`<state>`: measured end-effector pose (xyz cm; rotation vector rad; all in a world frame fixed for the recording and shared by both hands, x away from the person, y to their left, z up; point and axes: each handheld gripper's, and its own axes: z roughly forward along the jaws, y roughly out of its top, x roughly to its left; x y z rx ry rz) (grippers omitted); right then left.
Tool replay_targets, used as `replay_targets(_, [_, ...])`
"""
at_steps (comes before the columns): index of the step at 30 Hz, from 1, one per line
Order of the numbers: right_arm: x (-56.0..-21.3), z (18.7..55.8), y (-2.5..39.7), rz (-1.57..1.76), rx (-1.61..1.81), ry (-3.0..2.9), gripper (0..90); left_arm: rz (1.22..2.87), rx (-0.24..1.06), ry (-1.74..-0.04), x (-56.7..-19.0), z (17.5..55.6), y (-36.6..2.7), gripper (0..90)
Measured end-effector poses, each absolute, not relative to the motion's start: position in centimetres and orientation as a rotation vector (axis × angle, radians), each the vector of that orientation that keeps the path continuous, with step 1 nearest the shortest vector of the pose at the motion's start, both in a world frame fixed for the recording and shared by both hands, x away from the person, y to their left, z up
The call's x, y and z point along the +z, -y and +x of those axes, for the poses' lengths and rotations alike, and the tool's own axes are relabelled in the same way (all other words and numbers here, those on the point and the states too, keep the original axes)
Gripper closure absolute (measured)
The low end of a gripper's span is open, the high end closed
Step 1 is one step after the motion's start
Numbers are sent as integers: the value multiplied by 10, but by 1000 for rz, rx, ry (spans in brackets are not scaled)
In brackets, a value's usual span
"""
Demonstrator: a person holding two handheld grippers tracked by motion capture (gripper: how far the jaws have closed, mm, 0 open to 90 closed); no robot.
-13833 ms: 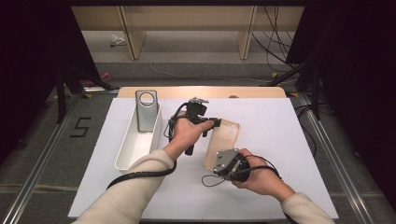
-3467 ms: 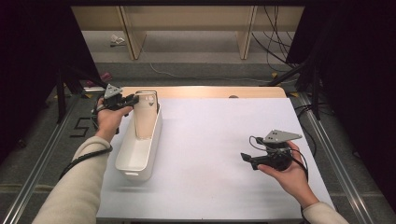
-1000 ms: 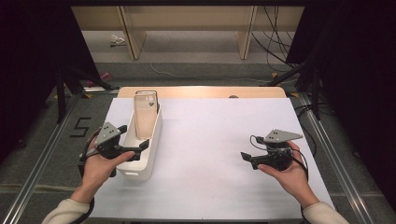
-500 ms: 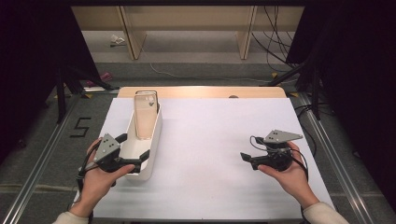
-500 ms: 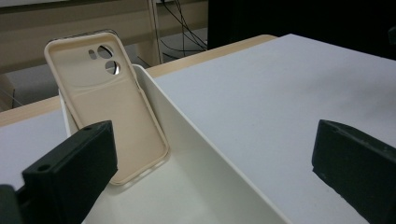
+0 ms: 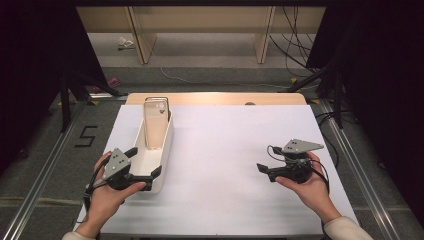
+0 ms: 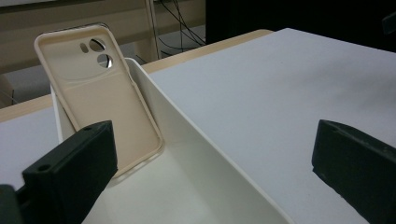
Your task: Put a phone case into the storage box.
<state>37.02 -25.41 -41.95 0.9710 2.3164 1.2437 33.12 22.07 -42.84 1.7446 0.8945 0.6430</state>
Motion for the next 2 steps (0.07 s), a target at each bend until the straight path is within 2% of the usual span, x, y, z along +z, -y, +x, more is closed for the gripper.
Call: replay_targets(2, [-420,370,254,981,1245,-2314,164,1748,644,-893,-429,331,-220,0])
